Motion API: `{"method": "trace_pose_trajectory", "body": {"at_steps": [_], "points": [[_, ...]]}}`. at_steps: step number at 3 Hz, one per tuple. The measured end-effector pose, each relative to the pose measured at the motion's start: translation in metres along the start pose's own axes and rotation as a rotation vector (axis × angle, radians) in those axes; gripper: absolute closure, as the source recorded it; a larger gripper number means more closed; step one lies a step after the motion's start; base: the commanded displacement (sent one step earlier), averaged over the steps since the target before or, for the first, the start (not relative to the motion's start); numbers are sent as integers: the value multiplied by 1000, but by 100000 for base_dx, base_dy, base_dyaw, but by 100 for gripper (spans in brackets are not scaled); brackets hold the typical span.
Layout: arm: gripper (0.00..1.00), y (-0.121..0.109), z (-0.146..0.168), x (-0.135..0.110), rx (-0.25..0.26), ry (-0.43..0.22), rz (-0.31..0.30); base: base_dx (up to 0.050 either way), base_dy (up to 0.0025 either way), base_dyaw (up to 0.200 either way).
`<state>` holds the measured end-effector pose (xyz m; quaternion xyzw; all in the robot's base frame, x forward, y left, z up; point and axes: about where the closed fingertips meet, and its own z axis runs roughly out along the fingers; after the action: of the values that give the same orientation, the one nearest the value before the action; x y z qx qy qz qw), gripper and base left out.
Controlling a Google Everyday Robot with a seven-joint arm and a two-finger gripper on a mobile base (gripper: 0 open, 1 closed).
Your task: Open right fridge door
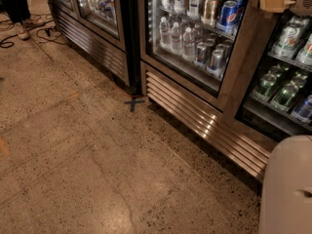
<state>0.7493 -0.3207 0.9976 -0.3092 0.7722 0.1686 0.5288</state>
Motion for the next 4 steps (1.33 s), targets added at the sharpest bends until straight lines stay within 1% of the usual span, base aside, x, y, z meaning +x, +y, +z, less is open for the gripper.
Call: {"method": "trace_pose_trajectory", "body": {"at_steps": [1,2,3,4], "points": [[100,10,-16,-19,1,-1,0,-4702,7,-49],[100,12,-16,-24,1,-1,0,0,0,0],[100,12,-16,-24,1,-1,0,0,0,16005],[100,12,-16,-24,1,-1,0,-4486,-209,8720]]}}
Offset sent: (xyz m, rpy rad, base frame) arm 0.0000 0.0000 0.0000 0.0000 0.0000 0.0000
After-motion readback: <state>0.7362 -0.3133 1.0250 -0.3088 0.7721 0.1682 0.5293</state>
